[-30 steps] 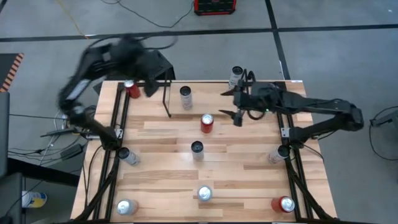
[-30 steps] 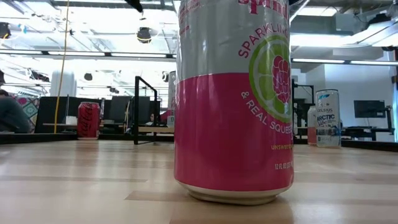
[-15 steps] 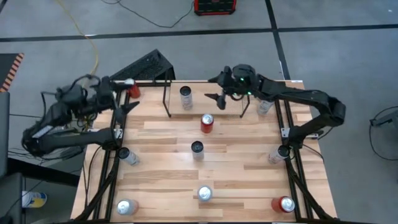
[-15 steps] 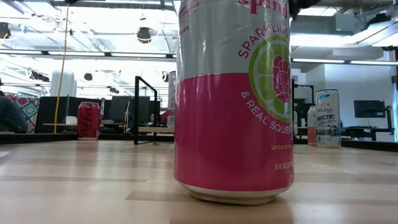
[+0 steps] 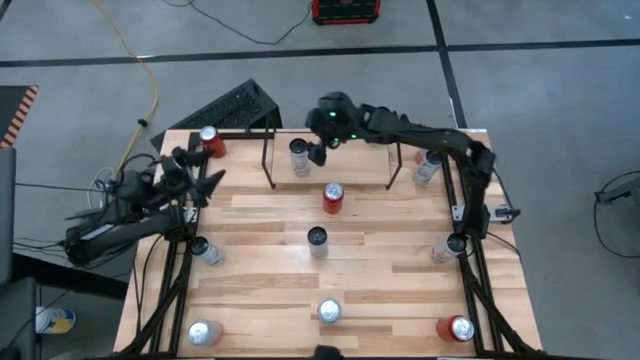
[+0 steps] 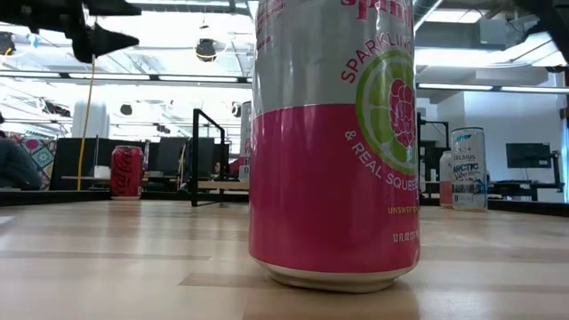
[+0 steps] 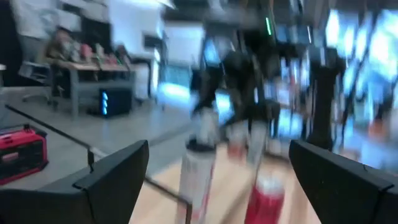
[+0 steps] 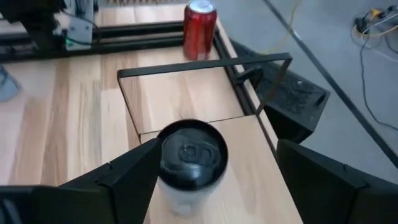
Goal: Place canned beverage on shelf
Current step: Put the top left white pink soda can on the shelf
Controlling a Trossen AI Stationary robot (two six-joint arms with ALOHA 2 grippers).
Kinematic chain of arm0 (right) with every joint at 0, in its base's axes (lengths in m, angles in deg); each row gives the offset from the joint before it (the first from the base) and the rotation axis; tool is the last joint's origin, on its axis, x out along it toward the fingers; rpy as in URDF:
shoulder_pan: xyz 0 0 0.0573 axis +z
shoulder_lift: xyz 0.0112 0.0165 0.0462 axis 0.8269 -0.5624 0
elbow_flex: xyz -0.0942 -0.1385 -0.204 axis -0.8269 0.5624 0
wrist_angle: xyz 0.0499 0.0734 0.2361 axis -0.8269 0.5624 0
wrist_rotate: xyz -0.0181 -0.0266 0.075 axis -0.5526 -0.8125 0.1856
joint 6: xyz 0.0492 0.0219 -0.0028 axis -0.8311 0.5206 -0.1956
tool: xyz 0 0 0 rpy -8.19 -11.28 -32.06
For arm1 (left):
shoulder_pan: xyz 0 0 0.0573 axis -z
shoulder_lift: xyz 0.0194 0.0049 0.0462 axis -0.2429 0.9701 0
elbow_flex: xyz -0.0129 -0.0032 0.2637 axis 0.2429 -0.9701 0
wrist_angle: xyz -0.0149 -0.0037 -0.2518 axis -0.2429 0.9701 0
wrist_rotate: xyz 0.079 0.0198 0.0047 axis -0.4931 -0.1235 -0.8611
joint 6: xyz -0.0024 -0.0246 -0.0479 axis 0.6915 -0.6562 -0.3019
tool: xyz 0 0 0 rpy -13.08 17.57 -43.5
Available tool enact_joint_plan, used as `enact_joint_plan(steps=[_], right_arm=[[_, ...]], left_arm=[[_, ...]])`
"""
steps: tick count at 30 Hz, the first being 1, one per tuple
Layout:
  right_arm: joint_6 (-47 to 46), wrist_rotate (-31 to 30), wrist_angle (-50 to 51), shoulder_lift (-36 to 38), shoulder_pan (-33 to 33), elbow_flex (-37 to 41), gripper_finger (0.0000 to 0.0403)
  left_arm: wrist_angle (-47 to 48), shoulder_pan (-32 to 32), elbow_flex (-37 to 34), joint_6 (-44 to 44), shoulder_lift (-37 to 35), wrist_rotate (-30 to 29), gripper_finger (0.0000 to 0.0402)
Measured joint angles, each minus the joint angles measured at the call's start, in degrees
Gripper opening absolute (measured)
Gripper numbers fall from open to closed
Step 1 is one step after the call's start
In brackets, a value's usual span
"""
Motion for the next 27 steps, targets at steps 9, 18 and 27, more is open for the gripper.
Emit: enact_joint_plan(steps=[9, 18, 27], right_arm=[[0.11, 0.31, 3.31, -5.24, 0.03, -7.35, 0.0344], [-1.97, 3.07, 4.65, -5.28, 0.03, -7.31, 0.0344], [-2.84, 3.43, 2.52, -5.28, 0.36, -4.84, 0.0344]], left_arm=[[-1.08, -0.02, -7.62, 0.50, -0.98, -2.51, 0.0374], [-4.01, -0.04, -14.64, 0.95, -0.98, -2.79, 0.0374], [-4.17, -0.02, -16.82, 0.44, -1.00, -2.77, 0.0374]])
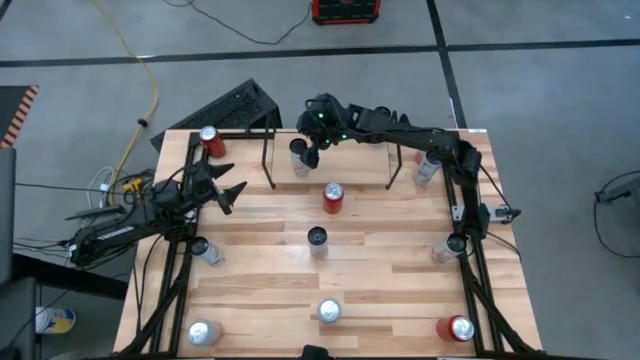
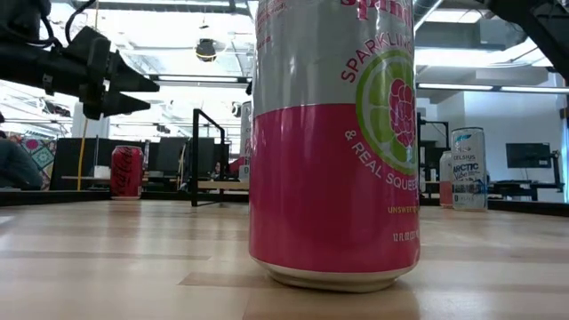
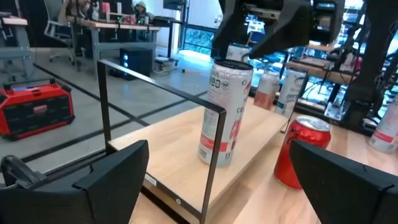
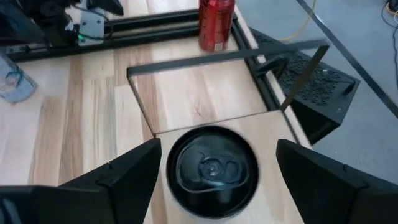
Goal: Place canned beverage on shelf
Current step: Put the top left white pink soda can on the shelf
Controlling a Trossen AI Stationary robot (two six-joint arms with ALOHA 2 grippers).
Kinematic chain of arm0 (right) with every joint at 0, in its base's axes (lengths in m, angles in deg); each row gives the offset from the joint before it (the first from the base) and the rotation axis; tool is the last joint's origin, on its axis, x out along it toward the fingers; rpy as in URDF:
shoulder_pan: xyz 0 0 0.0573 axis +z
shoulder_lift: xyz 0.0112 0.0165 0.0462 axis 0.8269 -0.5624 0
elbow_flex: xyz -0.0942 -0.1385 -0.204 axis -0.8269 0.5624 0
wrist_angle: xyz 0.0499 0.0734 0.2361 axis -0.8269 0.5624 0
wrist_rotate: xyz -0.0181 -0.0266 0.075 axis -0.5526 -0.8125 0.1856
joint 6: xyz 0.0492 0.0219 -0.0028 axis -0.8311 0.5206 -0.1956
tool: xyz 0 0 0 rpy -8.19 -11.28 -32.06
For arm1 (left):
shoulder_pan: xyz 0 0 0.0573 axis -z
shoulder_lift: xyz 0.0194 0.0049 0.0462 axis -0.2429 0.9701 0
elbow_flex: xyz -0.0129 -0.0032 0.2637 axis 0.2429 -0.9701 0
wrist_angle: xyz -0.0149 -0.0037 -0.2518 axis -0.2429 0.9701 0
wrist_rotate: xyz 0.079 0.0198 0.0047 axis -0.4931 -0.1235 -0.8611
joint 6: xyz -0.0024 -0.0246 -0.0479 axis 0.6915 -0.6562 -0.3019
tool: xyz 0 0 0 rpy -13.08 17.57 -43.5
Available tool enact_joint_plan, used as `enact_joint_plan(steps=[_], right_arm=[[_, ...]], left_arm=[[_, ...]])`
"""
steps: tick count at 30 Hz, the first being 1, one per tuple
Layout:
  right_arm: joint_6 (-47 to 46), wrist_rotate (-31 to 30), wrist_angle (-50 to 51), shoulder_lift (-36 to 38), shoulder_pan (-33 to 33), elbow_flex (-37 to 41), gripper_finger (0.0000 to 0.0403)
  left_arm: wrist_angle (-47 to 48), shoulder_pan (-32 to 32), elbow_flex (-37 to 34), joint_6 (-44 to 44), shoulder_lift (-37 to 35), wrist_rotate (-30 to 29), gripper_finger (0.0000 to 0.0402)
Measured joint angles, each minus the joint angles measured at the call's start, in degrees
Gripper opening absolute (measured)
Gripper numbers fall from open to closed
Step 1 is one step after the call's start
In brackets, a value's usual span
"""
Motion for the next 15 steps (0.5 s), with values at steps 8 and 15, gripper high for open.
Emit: enact_joint_plan(steps=[8, 15], right_arm=[[1.87, 1.24, -1.48, 0.00, 0.31, 0.77, 0.0344], [1.97, 3.28, -1.66, 0.00, 0.42, 0.77, 0.0344]], left_arm=[[0.34, 0.00, -0.17, -0.38, 0.00, 0.28, 0.0374], [0.53, -0.01, -0.17, 0.04, 0.00, 0.27, 0.0374]])
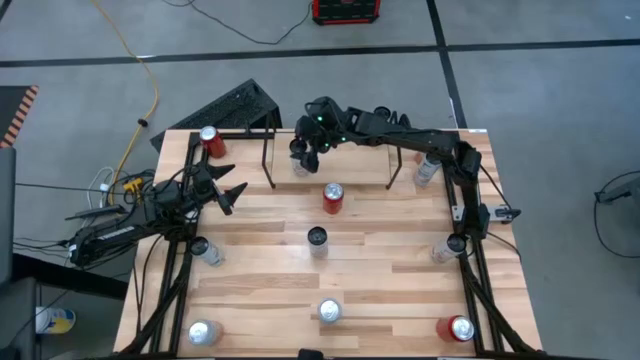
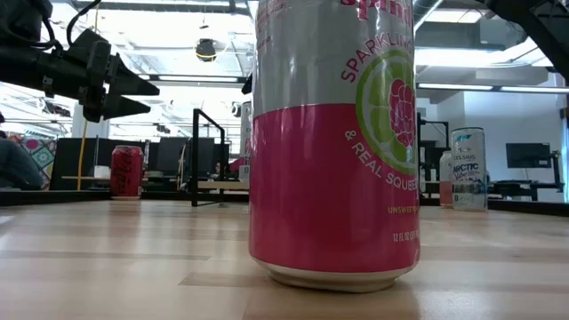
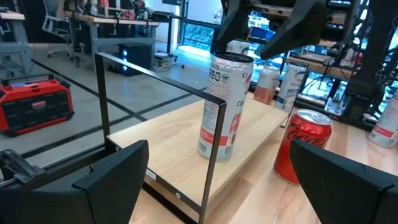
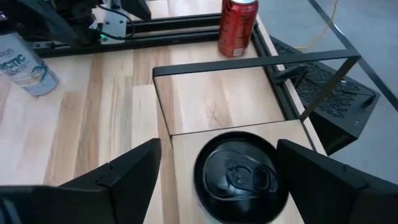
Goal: Place canned beverage on shelf
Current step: Put the top left white pink soda can on the shelf
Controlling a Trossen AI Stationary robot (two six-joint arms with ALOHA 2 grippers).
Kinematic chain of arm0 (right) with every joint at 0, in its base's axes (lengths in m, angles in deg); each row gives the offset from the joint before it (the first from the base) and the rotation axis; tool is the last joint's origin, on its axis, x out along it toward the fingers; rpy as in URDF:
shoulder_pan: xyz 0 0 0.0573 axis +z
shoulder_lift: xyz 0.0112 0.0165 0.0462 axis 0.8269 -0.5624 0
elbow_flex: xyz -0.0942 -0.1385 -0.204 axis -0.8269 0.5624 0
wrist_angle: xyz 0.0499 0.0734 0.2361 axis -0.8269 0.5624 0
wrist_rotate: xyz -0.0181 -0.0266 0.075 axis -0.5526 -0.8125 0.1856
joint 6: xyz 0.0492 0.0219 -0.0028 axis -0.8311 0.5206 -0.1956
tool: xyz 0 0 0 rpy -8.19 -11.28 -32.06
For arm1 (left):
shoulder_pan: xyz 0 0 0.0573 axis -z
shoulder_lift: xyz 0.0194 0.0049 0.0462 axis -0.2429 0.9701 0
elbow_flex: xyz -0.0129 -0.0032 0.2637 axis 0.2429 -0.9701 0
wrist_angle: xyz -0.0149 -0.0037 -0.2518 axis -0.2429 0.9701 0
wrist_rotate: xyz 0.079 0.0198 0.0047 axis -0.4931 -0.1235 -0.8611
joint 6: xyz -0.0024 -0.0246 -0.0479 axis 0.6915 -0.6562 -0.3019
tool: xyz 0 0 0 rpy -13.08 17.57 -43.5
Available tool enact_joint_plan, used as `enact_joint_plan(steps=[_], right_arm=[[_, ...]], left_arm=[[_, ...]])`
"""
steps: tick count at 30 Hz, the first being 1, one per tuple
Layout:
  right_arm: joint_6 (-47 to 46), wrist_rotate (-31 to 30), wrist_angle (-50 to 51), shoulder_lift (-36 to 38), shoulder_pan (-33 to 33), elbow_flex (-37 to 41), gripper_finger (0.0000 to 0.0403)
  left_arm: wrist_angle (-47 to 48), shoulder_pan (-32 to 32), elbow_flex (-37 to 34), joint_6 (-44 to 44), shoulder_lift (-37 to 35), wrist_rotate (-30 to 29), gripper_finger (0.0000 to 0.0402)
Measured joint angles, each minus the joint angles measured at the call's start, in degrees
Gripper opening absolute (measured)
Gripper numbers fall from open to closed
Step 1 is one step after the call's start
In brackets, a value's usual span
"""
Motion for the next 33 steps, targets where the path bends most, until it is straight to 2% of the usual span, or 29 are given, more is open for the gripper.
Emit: enact_joint_plan(steps=[7, 12, 22, 30, 33], right_arm=[[0.20, -0.42, 0.55, 0.00, -0.04, 0.00, 0.0344], [1.07, -3.23, 1.13, 0.00, -0.03, 0.00, 0.0344], [1.12, -2.22, 1.20, -0.11, 0.35, 0.00, 0.0344], [1.01, -3.40, -0.38, -4.02, 0.32, -0.29, 0.0344], [1.05, -3.43, 2.15, -5.20, -0.15, 0.28, 0.0344]], left_arm=[[0.45, -0.01, 0.00, 0.02, 0.00, 0.01, 0.0374], [0.44, 0.01, 0.02, -0.03, 0.00, 0.00, 0.0374], [1.66, 0.01, 0.02, -0.56, 0.00, 0.00, 0.0374], [1.83, 0.01, 0.02, -0.58, 0.00, 0.66, 0.0374], [0.43, 0.03, -0.70, 1.11, 0.00, 1.74, 0.0374]])
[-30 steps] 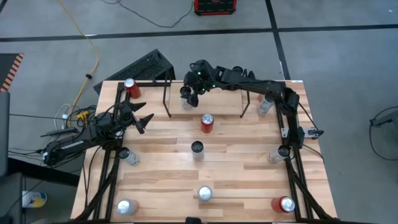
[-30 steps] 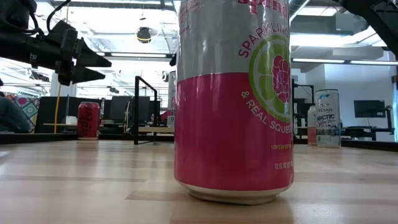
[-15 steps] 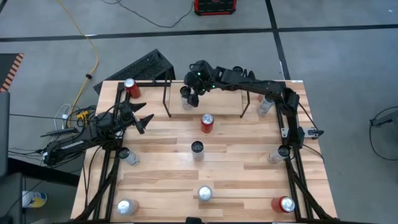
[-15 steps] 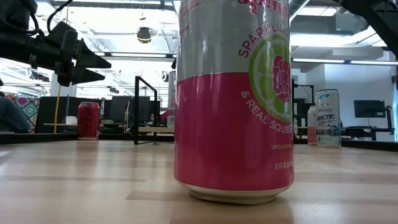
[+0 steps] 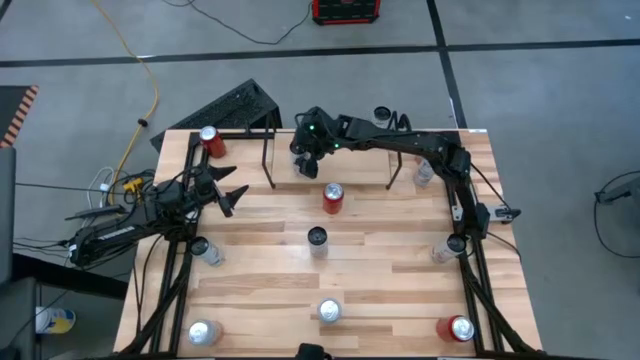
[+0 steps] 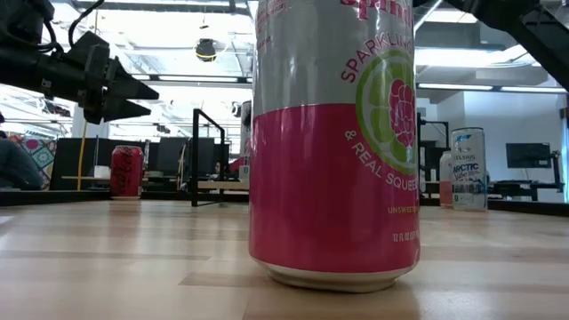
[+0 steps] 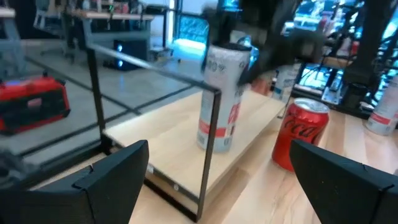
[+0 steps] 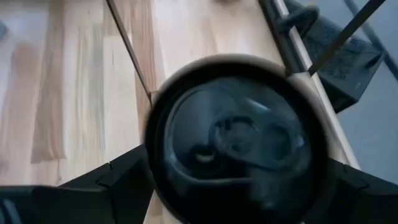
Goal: Place canned beverage on shelf
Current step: Put the top left white pink soda can on the shelf
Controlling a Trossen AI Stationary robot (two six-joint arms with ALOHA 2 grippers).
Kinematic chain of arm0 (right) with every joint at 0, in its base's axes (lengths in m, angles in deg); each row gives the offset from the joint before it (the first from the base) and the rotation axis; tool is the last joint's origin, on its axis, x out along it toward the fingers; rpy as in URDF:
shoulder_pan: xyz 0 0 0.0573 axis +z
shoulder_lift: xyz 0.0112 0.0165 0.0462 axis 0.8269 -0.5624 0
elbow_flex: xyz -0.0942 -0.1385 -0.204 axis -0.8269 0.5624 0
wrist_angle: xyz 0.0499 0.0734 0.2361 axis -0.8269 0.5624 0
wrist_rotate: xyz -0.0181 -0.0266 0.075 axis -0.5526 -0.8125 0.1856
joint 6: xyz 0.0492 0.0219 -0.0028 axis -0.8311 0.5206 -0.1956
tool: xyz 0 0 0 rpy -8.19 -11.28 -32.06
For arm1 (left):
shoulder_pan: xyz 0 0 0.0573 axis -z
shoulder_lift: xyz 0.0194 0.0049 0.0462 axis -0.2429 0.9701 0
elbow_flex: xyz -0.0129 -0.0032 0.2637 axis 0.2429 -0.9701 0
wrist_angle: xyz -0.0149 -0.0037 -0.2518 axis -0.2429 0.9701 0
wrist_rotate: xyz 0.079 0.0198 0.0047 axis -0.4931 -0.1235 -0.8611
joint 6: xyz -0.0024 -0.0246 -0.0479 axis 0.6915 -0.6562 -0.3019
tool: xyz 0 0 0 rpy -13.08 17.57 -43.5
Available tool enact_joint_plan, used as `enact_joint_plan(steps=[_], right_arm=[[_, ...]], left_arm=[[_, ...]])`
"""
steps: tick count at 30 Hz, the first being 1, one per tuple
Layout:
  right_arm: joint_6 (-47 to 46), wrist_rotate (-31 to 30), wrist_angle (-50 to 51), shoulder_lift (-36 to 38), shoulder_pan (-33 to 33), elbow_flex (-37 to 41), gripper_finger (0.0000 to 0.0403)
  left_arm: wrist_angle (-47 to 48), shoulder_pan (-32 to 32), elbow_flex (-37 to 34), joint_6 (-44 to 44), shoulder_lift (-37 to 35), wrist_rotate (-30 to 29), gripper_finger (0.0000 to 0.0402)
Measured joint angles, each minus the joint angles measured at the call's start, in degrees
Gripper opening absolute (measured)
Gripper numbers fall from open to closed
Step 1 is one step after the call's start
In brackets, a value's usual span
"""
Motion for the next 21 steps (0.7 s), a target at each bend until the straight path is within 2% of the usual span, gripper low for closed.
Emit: enact_joint_plan(steps=[5, 21], right_arm=[[0.63, 0.00, -1.85, -0.24, 0.05, -0.33, 0.0344], [0.61, 0.02, -1.14, 1.71, -0.35, -0.33, 0.0344]], left_arm=[[-2.67, -0.03, -2.12, 0.85, 0.03, -0.56, 0.0374], [-2.81, -0.04, -2.16, 0.63, 0.17, -0.54, 0.0374]])
